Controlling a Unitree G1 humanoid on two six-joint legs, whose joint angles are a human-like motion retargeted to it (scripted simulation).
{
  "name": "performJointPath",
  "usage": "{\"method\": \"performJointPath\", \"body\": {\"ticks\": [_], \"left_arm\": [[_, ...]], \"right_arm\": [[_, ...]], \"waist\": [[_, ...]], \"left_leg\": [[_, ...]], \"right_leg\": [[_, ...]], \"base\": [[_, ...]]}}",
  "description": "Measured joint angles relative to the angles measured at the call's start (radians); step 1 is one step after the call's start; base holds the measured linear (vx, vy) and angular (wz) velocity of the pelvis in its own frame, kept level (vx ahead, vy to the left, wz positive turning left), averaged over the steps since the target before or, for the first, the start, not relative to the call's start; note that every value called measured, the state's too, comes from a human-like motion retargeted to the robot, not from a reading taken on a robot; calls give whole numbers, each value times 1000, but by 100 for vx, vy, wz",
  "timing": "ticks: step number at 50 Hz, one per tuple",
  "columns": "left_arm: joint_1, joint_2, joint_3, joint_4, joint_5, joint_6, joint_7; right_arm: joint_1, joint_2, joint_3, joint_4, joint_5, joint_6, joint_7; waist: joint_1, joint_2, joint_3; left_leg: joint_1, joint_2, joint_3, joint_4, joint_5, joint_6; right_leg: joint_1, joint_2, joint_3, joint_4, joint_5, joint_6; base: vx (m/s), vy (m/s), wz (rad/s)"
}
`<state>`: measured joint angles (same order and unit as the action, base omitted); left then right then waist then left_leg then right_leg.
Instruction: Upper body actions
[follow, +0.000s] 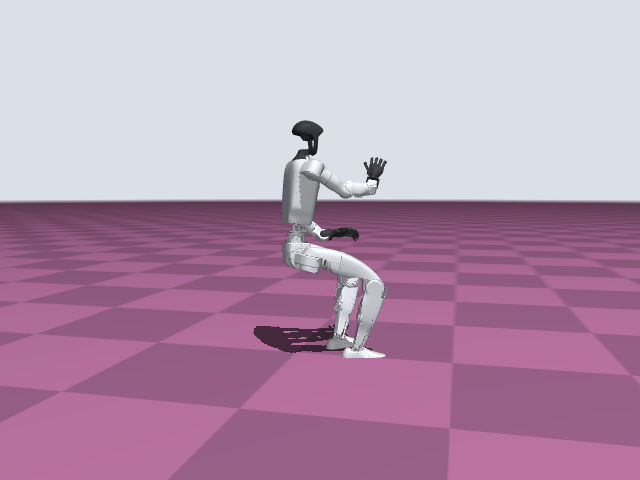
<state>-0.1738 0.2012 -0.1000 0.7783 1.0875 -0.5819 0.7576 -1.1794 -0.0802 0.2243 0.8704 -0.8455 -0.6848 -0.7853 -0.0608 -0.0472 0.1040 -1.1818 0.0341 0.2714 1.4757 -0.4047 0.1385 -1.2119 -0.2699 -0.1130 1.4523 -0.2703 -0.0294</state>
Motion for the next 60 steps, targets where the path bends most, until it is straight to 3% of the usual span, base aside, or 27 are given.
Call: {"method": "performJointPath", "body": {"ticks": [6, 12, 17, 23, 27, 31, 35, 38, 40, 45, 52, 60], "left_arm": [[29, -5, 9, -9, -11, -2, -6], [56, -10, 17, -26, -20, 1, -6], [66, -10, 17, -35, -28, -1, -7], [72, -7, 12, -42, -38, -2, -7], [77, -6, 10, -45, -45, -4, -7], [82, -8, 8, -46, -48, -3, -2], [84, -7, 3, -43, -57, -4, 2], [82, -9, -3, -38, -63, -11, -1], [80, -11, -6, -37, -53, -17, -1], [67, -46, -11, -120, -58, -69, 55], [-32, -122, -88, -377, -319, -219, -52], [-322, -194, -117, -536, -522, -243, -38]], "right_arm": [[207, -92, -81, -287, 209, -91, 146], [443, -198, -152, -497, 469, -90, 273], [693, -255, -240, -571, 517, -95, 298], [994, -228, -291, -524, 397, -80, 282], [1134, -160, -296, -458, 219, 4, 227], [1196, -107, -279, -375, 64, 132, 172], [1202, -81, -251, -280, -21, 146, 130], [1189, -77, -241, -246, -67, 206, 0], [1181, -82, -242, -248, -93, 210, -50], [1165, -80, -240, -210, -67, 198, 62], [1172, -89, -235, -220, -65, 198, 42], [1168, -73, -223, -218, -69, 200, 42]], "waist": [[-11, 9, -22], [-24, 20, -38], [-27, 29, -41], [-27, 41, -42], [-27, 49, -42], [-28, 57, -41], [-29, 67, -40], [-28, 75, -40], [-28, 76, -40], [-33, 71, -38], [-31, 70, -37], [-47, 66, -42]], "left_leg": [[-6, 6, -5, 3, -4, -3], [-15, 10, -8, 3, -4, -5], [-19, 14, -10, 5, -4, -7], [-22, 19, -11, 6, -5, -9], [-22, 21, -11, 6, -5, -10], [-22, 24, -11, 7, -5, -11], [-20, 27, -12, 7, -6, -11], [-21, 27, -13, 8, -6, -10], [-20, 24, -11, 7, -6, -8], [-18, 20, -3, 3, -6, -3], [-19, 14, -1, 2, -7, -3], [-20, 20, -4, 4, -7, -3]], "right_leg": [[-6, 8, -3, 0, 1, 0], [-16, 16, -3, -2, 3, -2], [-20, 21, -3, -4, 5, -3], [-25, 28, -3, -6, 8, -4], [-26, 31, -2, -7, 9, -5], [-26, 35, -2, -9, 11, -5], [-25, 38, -2, -10, 13, -4], [-22, 36, -1, -7, 8, 0], [-19, 33, -2, -8, 9, -1], [-16, 25, -2, -8, 6, -4], [-15, 17, -3, -5, 3, -3], [-16, 24, -4, -6, 3, -3]], "base": [[6, 2, -6], [0, 0, 0], [0, 0, 0], [0, 0, 0], [0, 0, 0], [0, 0, 0], [0, 0, 0], [0, 0, 0], [0, 0, 0], [0, 0, 0], [0, 0, 0], [0, 0, 0]]}}
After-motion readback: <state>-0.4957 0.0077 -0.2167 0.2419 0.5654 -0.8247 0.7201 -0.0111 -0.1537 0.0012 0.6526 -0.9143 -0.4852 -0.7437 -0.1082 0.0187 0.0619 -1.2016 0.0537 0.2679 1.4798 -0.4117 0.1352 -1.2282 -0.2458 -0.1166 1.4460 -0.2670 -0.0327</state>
